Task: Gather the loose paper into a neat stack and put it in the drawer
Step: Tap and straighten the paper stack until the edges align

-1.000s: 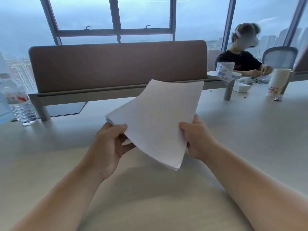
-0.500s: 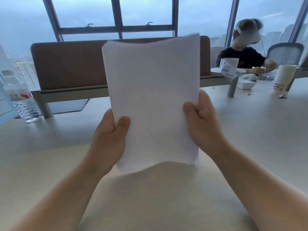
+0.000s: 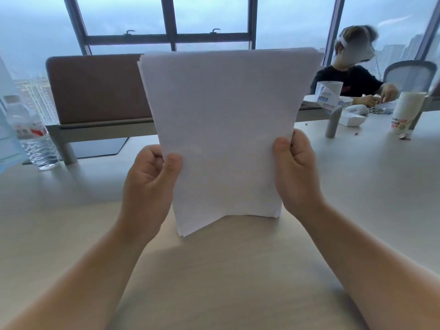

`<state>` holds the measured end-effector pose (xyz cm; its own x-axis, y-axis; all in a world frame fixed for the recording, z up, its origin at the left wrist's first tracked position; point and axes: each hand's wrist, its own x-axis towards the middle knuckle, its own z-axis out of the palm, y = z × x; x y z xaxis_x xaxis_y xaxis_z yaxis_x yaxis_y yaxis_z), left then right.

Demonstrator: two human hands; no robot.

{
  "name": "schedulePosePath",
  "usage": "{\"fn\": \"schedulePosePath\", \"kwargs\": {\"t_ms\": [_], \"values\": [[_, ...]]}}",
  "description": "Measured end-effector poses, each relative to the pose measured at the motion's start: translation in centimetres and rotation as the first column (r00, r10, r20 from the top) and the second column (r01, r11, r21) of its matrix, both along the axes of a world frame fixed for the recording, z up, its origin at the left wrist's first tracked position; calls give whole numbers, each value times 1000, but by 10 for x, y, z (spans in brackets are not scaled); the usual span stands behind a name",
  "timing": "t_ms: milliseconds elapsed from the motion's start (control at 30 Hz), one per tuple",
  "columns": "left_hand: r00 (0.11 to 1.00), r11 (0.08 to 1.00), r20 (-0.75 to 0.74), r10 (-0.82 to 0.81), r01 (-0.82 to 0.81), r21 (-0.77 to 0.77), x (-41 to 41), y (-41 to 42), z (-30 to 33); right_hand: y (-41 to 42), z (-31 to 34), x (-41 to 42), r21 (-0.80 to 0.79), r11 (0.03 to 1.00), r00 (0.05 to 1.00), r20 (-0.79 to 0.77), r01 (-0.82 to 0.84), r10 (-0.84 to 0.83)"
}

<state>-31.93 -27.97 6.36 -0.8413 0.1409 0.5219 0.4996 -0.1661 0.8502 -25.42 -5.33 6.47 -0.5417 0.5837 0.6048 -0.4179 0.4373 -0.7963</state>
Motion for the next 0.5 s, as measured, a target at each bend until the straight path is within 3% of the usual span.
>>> {"fn": "schedulePosePath", "kwargs": {"t_ms": [200,333,433,500], "values": [[965,969,-161,207,-224,-99,11,-1,8,-18,0,7,96,995,999,-46,-4,9],[918,922,-184,351,-374,-103,14,-1,14,-27,9,18,295,955,991,-135,35,6],[918,918,-210,336,-369,-144,23,5,12,-35,7,19,426,905,990,-130,0,62],[946,953,-176,272,-290,-89,25,7,12,-31,6,18,416,909,988,-139,-5,69]]}}
